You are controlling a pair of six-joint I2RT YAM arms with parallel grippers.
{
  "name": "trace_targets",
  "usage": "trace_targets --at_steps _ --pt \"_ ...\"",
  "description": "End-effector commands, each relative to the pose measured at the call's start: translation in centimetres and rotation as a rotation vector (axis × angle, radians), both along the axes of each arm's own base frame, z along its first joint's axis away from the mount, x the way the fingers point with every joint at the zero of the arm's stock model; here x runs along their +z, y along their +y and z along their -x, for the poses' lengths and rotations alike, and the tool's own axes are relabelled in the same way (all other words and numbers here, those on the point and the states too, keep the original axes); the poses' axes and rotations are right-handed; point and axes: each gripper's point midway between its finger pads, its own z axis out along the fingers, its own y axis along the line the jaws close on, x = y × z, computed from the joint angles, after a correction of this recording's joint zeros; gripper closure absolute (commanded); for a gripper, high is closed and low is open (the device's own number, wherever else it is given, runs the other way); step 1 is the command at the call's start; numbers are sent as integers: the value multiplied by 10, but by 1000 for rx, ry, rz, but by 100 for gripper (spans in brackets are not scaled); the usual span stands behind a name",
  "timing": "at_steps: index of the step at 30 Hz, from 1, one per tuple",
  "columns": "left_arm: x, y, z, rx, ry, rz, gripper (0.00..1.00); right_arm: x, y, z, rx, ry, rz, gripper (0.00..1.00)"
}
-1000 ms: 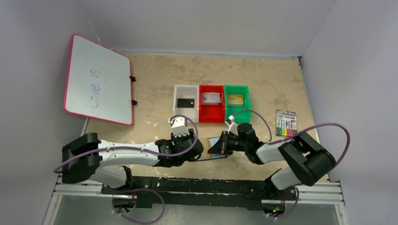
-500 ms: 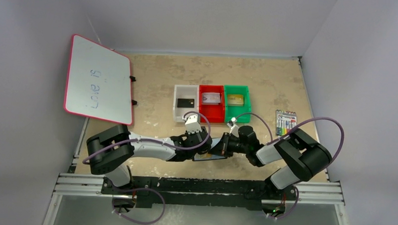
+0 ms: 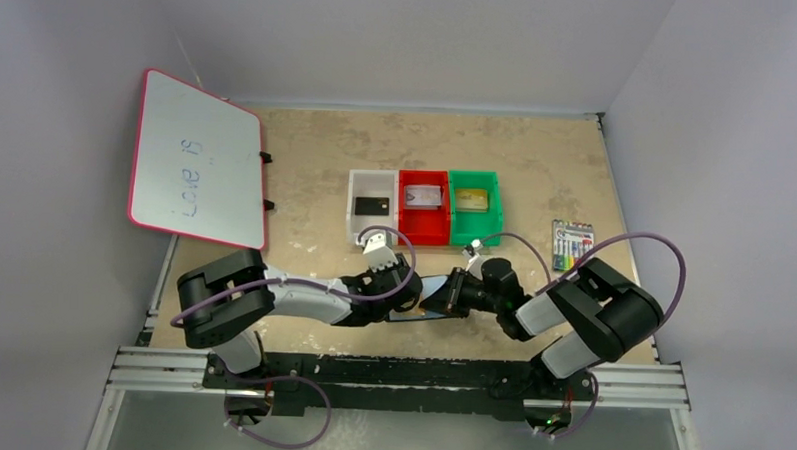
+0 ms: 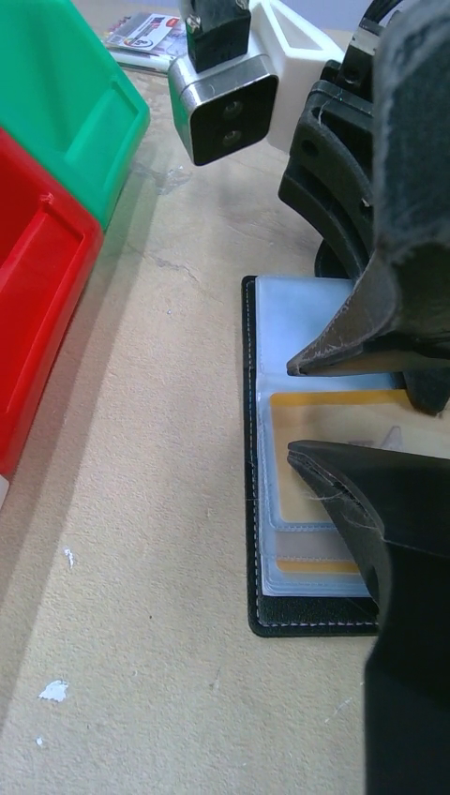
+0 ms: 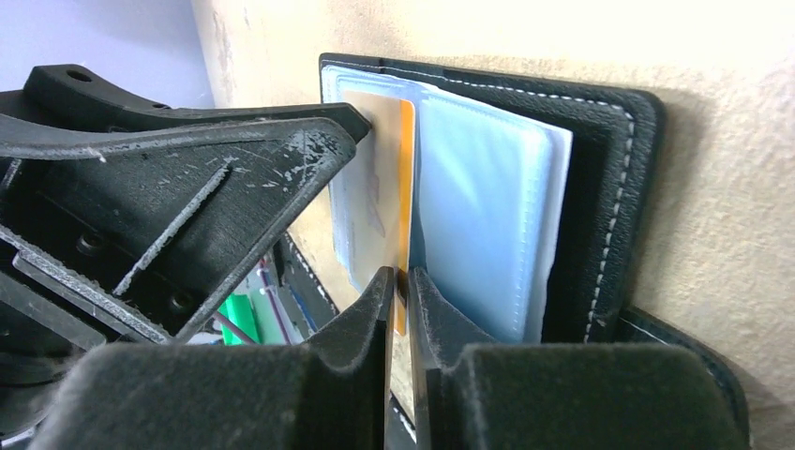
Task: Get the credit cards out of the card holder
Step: Remove the credit card from the card holder.
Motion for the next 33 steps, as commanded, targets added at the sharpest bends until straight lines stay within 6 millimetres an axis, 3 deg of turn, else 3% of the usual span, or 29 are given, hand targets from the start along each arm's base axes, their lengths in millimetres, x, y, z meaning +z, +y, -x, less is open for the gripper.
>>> trace_targets --at_steps 1,6,10,21,33 --pt "-36 31 23 -31 79 -147 68 8 3 -3 -36 -5 -71 86" --pt "-36 31 23 -37 79 -149 68 11 5 -1 -41 -2 -124 83" --pt "-34 32 23 -37 75 -150 69 13 4 -1 -56 -12 -141 100" --pt "-33 46 27 -32 69 -163 69 -9 -16 -4 -167 47 -31 100" --pt "-31 47 28 -48 55 -180 69 -8 -26 -8 -200 5 40 100"
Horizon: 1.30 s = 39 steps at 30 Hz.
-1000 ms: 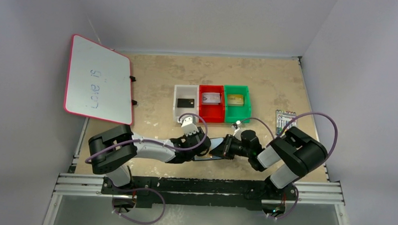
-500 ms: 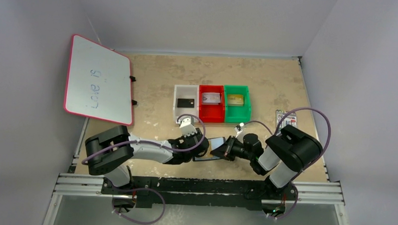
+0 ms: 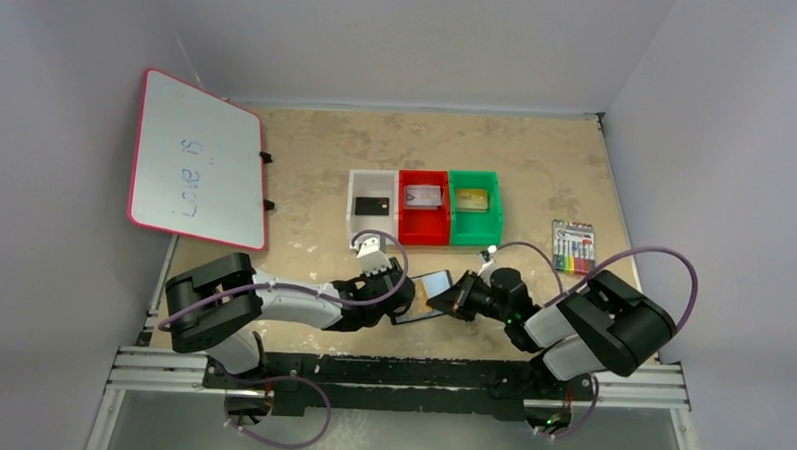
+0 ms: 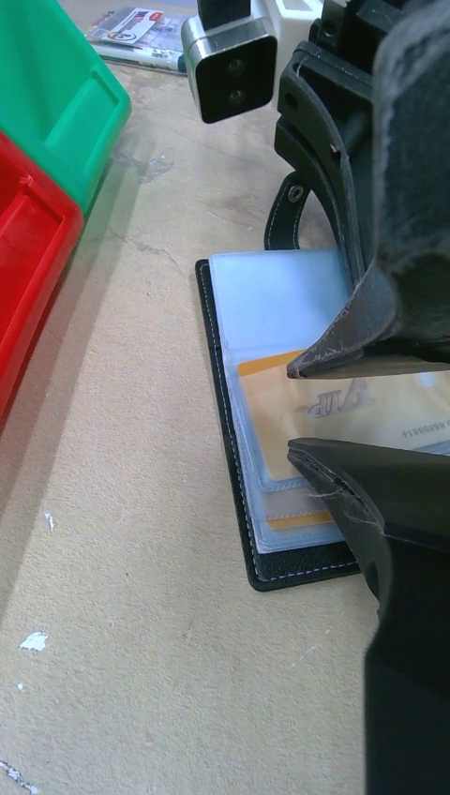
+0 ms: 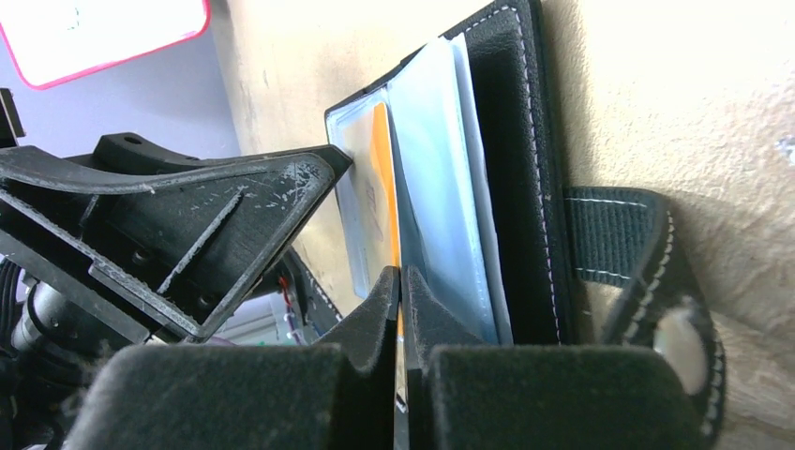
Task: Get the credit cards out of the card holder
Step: Remove the credit card from the card holder.
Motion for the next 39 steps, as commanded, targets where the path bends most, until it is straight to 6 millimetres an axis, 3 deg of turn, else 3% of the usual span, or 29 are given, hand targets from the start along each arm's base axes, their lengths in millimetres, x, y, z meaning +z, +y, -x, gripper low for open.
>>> trace_targets --at_steps 1,6,10,19,26,30,33,36,39 --pt "-27 31 17 -42 49 -170 69 -9 -10 -4 -28 -17 86 100" --pt "5 10 14 -83 -9 -87 63 -2 -9 -9 -24 -58 90 100" --pt "24 5 10 -77 -43 -61 62 -5 -17 -7 -66 -53 93 100" --pt "21 6 11 -81 -35 -83 61 2 -35 -13 -159 -78 143 100" --pt "34 2 8 -90 -66 -73 60 16 -51 -18 -228 -130 186 100" --pt "48 -17 3 -132 -97 -52 60 19 -52 -13 -225 -134 164 100" --pt "71 -41 -2 -175 -143 20 60 16 -50 -11 -209 -122 164 100" --pt "82 -62 -4 -209 -160 68 60 11 -50 -11 -200 -101 188 100" --pt "62 -69 -8 -209 -123 9 61 11 -50 -12 -206 -101 197 100"
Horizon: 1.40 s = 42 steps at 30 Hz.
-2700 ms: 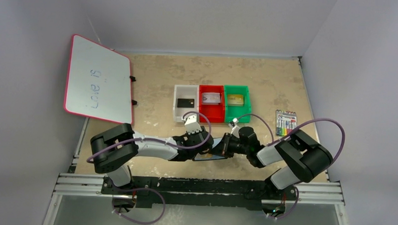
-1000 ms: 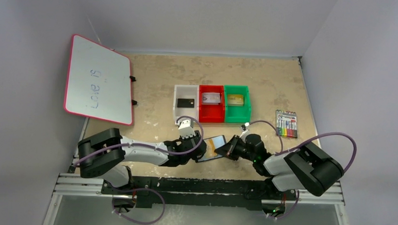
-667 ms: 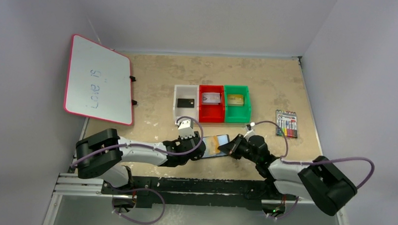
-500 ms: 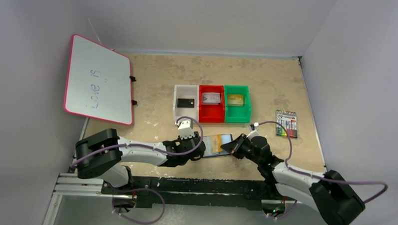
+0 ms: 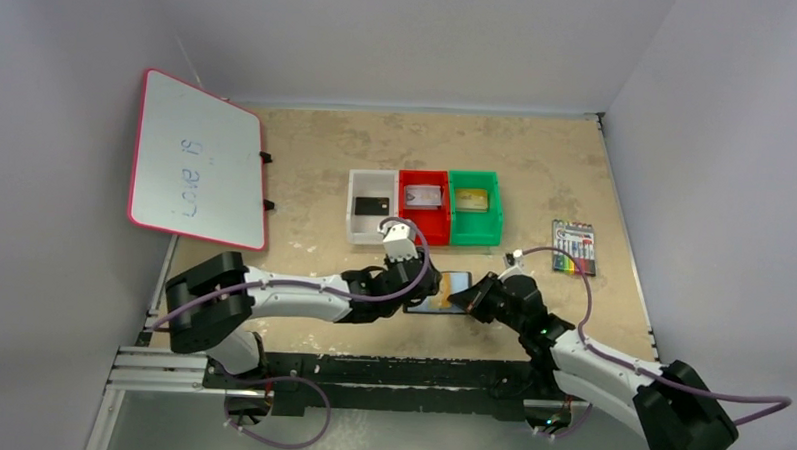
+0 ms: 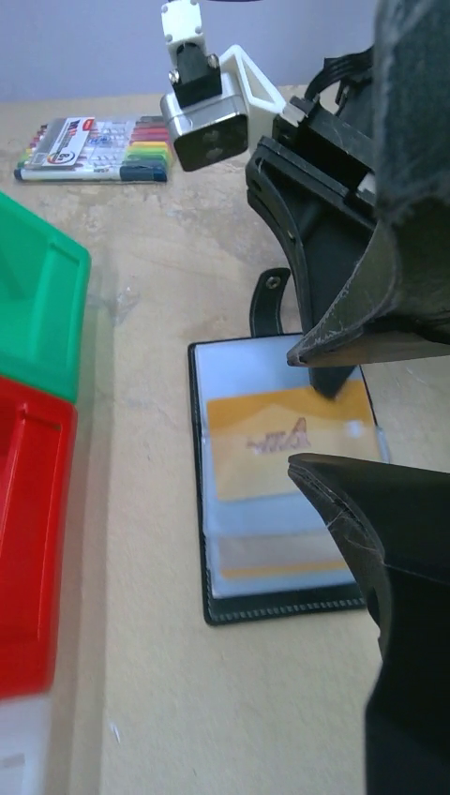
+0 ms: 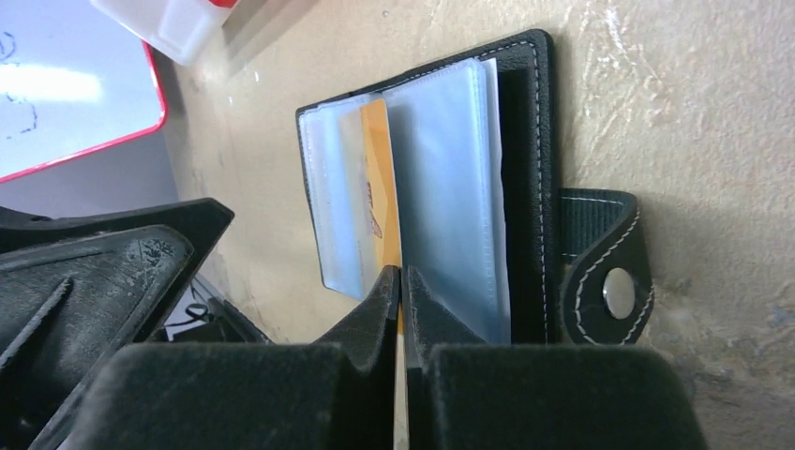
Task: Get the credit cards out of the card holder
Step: Remove the credit card from the card holder.
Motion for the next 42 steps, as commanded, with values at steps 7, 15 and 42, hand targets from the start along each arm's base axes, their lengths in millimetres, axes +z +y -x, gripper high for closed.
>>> trace_targets --at_steps 7,15,42 --pt "-43 -13 0 23 69 6 64 6 -9 -5 -45 -23 33 100" --pt "-66 2 2 46 90 -85 65 6 -17 -6 -76 -15 75 100" --pt "-84 -9 15 -33 144 -168 87 31 19 -11 62 -74 -54 85"
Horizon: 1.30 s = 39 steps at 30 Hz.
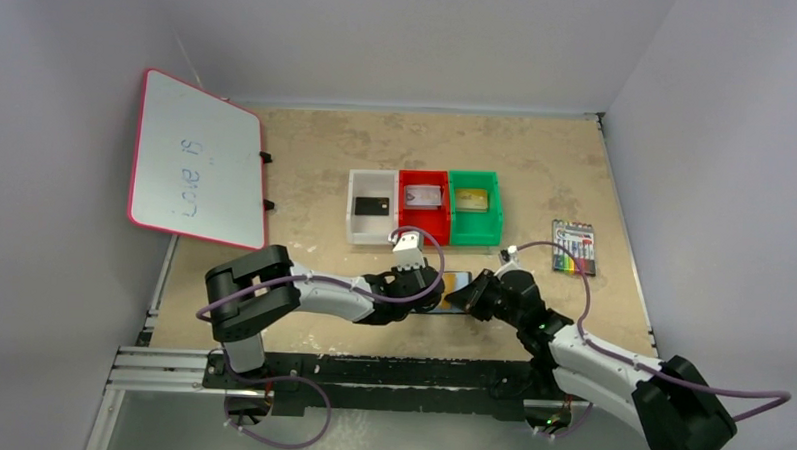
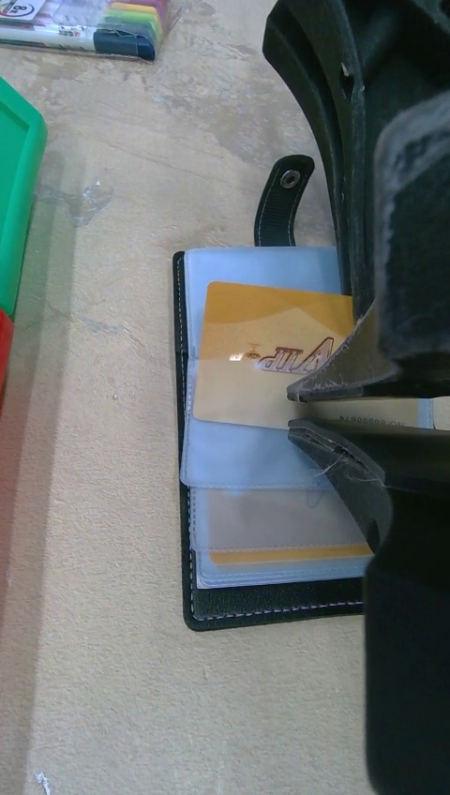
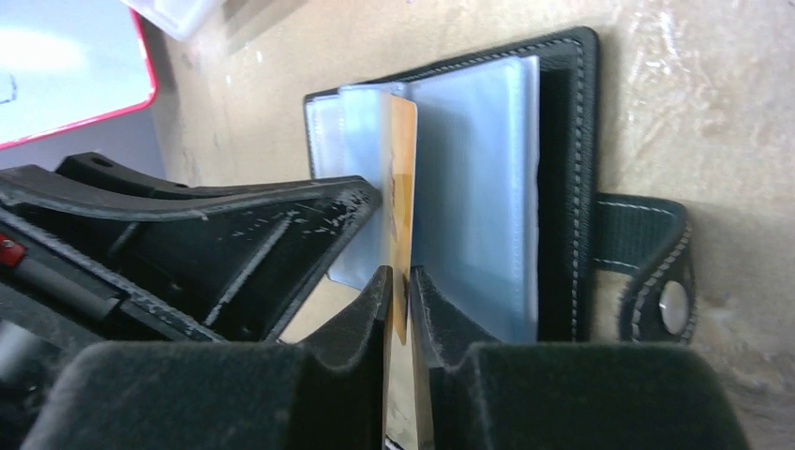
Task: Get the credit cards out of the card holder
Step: Remove the credit card from the card holder.
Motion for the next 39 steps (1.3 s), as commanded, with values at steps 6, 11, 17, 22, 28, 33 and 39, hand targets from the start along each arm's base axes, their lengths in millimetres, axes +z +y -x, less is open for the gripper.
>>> trace_targets --at_steps 6,11,17,22,28,33,39 --pt "-24 9 18 -35 65 -73 88 29 15 -19 -42 -66 -135 80" --pt "-23 12 17 -28 61 -79 89 28 11 -30 -80 -64 -83 98" --pt "-14 23 12 13 33 -94 88 31 -13 -33 -135 -86 67 100" --pt "-6 28 10 28 12 -100 88 54 -32 -32 -170 -168 117 100" --pt "19 26 5 33 -26 -58 86 102 -40 -39 -144 -370 158 100" --pt "48 25 1 33 -71 -12 77 158 -51 -53 -132 -649 251 100" --pt "75 35 -1 38 -118 2 66 213 -55 -68 -52 -1010 460 100"
